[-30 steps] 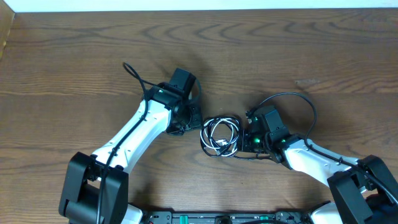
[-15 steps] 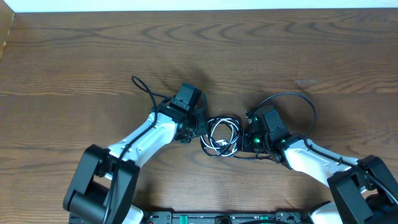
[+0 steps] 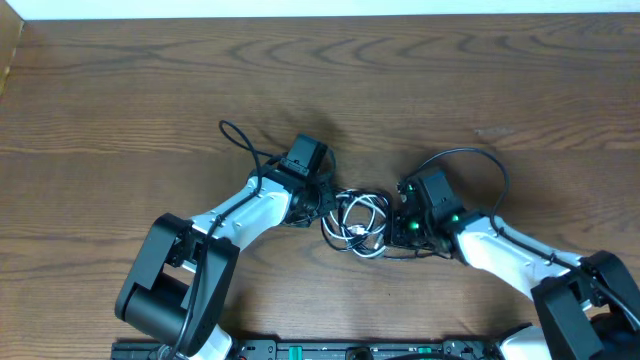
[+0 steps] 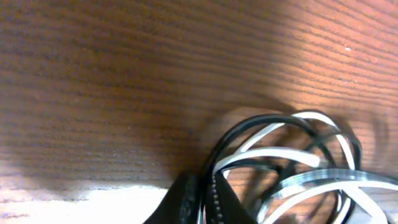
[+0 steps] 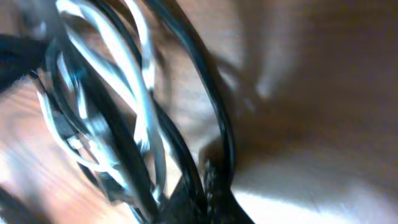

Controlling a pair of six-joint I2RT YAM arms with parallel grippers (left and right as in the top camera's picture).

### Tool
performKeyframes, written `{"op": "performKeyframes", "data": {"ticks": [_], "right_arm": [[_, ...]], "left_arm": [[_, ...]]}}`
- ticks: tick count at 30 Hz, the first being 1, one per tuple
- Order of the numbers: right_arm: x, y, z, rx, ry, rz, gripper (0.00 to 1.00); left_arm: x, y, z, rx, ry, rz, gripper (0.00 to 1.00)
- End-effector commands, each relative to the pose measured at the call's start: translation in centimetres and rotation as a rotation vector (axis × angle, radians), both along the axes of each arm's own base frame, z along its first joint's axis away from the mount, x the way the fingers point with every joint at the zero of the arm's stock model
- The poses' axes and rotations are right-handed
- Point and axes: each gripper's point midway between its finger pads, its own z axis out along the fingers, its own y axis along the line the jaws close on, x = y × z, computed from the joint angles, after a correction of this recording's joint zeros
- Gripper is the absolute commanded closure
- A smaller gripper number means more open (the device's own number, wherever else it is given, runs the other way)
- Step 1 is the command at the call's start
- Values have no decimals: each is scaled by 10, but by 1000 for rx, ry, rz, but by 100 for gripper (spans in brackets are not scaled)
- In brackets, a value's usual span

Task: Untangle cables
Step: 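Pull the grippers apart, stretching the cables left and right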

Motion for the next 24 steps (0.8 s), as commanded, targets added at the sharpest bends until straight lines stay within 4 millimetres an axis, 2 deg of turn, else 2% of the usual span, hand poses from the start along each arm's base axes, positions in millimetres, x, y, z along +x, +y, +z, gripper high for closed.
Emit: {"op": "performKeyframes", "data": {"ticks": [1, 7, 15, 17, 19, 24], "right_arm": [[18, -15, 17, -120, -40, 23, 99], [20, -46, 45, -354, -14, 65, 99], [31, -104, 52, -677, -74, -1, 99], [35, -115, 56, -744, -101, -20, 99], [41, -123, 59, -795, -132, -35, 99], [57, -132, 67, -858, -212, -78, 99]], "left_arm": [[-12, 47, -31, 210, 51, 28, 92], [-15, 99, -33, 346, 103, 128, 93], [-29, 153, -33, 336, 246, 295, 93], [-31, 161, -32, 292, 276, 310, 93], [-31, 158, -32, 207, 285, 261, 92], [-32, 168, -30, 148, 294, 256, 92]]}}
